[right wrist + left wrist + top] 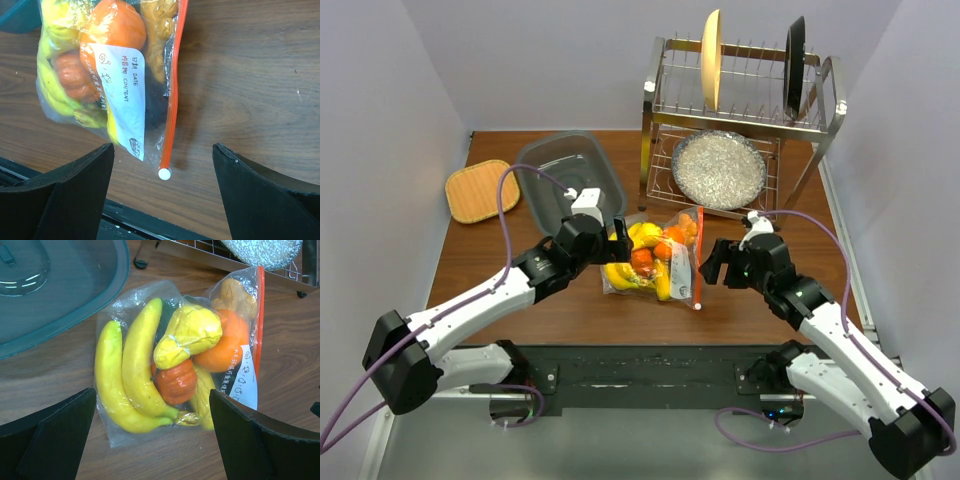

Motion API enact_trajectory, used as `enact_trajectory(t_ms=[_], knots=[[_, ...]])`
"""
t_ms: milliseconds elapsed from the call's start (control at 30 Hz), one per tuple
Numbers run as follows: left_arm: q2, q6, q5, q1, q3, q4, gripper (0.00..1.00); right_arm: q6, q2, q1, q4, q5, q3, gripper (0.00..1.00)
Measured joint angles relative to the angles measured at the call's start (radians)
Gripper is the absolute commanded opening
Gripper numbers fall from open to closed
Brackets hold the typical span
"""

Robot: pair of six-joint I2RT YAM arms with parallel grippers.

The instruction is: Open the zip-top bag and remove the fake food

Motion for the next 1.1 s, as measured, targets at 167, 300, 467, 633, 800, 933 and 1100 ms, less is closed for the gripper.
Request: enact_trajectory(t_ms=[167, 300, 467, 633, 800, 933, 1100], knots=[[-0.002, 0.000, -0.004, 0.000, 0.002, 0.004, 1.00, -0.001, 0.004, 0.000, 0.013, -0.006, -0.003, 0.84], [-0.002, -0.004, 0.010, 0.000, -0.003, 0.014, 1.00, 0.002, 0.010, 0.000, 0.029, -0.027, -0.024, 0.82], [-0.002, -0.032, 0.037, -0.016, -0.037, 0.051, 0.99, 0.017, 0.026, 0.000, 0.062, -0.084, -0.063, 0.77], [0.027, -0.098, 0.064, -0.106, -0.074, 0.089, 0.98, 0.055, 0.047, 0.000, 0.122, -0.180, -0.122, 0.74], [0.095, -0.159, 0.074, -0.192, -0.083, 0.147, 0.94, 0.095, 0.092, 0.000, 0.192, -0.256, -0.195, 0.68], [0.145, -0.200, 0.076, -0.239, -0.089, 0.186, 0.88, 0.116, 0.108, 0.000, 0.238, -0.262, -0.237, 0.63], [0.195, -0.241, 0.076, -0.291, -0.100, 0.240, 0.78, 0.142, 0.089, 0.000, 0.258, -0.257, -0.293, 0.57]])
